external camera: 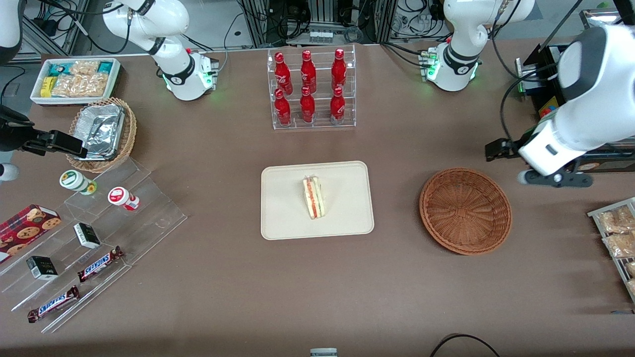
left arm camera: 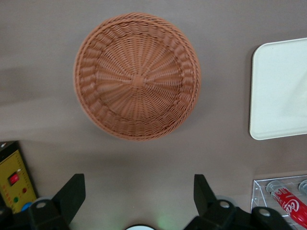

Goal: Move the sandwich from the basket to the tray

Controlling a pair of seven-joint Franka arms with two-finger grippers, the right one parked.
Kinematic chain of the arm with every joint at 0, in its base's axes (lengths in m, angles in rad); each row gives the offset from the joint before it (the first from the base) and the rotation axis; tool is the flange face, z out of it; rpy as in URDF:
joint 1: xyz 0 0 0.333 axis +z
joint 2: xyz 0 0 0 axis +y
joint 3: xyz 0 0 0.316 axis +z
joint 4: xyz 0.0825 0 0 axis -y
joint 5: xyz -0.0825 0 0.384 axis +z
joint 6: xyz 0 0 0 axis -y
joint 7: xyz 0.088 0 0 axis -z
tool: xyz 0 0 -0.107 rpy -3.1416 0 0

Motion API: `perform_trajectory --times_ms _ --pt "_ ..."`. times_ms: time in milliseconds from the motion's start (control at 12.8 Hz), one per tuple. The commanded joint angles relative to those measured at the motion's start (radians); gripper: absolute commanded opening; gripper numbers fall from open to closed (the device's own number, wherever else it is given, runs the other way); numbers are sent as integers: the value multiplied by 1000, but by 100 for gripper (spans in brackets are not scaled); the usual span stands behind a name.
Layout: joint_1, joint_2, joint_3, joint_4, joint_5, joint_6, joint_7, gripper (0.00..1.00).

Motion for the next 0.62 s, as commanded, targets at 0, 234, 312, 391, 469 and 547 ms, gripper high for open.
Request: perform_trajectory --times_ms 0,234,312,391,469,547 --pt "17 -61 -11 -25 12 -33 9 100" --pt "17 -55 -2 37 36 -82 66 100" --pt "15 -53 15 47 36 -87 67 100" --pt "15 -50 21 56 39 -85 67 100" --pt "17 -55 23 59 53 -87 67 100" --pt "17 -53 24 62 58 -87 69 100"
